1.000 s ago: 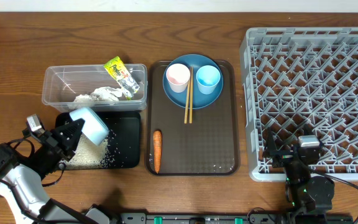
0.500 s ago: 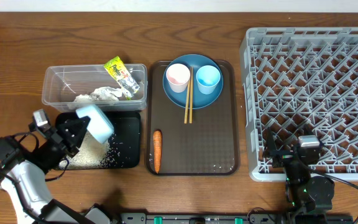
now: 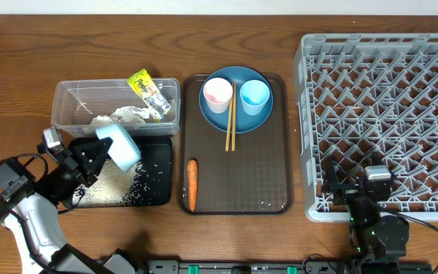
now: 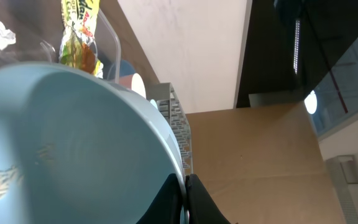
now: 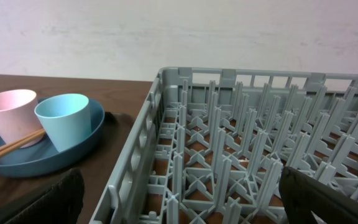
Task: Sort waste into correct bins and load items into the dishwasher rack
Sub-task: 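Tilt the bowl with the left gripper to pour rice onto the black tray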
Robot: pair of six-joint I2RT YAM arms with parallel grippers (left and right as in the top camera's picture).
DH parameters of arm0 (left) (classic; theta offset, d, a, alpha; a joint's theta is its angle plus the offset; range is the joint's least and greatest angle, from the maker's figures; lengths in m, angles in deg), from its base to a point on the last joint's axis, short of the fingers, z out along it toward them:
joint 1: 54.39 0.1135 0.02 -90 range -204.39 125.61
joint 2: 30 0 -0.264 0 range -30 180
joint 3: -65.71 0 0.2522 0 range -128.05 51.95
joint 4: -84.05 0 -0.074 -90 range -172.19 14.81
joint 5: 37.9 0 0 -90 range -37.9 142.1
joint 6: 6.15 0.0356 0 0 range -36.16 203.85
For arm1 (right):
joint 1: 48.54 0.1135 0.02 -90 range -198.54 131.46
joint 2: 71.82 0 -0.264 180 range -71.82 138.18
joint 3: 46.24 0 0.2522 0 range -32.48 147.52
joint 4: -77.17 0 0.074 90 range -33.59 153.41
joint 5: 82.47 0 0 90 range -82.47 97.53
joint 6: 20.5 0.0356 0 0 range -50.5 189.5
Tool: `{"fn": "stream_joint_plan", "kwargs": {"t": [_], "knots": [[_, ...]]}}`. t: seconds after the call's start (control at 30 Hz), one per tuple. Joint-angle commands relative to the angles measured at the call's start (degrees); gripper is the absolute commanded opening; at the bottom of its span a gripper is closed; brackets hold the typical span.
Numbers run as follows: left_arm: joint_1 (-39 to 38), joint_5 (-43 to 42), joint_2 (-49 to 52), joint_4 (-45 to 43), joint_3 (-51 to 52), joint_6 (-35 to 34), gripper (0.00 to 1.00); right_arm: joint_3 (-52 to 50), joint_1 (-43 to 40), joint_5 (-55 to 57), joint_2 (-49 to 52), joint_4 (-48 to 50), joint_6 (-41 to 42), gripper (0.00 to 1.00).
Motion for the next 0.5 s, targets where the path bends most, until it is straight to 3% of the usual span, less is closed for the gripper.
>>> {"fn": "stream_joint_plan", "kwargs": {"t": [0.0,0.2,0.47], "knots": [[-0.17,-1.51,0.33,-1.33,0.07,-0.85,0.06,-0.07,0.52,0.15,-0.09,-0.22,-0.44,0.99],[-0.20,-1.53,0.31,-1.36,0.07,-4.13,0.07,-0.07,0.52,0.15,-0.09,-0.22,-0.44,0.99],[-1.09,0.07,0.33,-1.68,0.24,-3.37,0.07,-0.07,0.52,0.15,-0.09,-0.22,-0.42,0.99]]}}
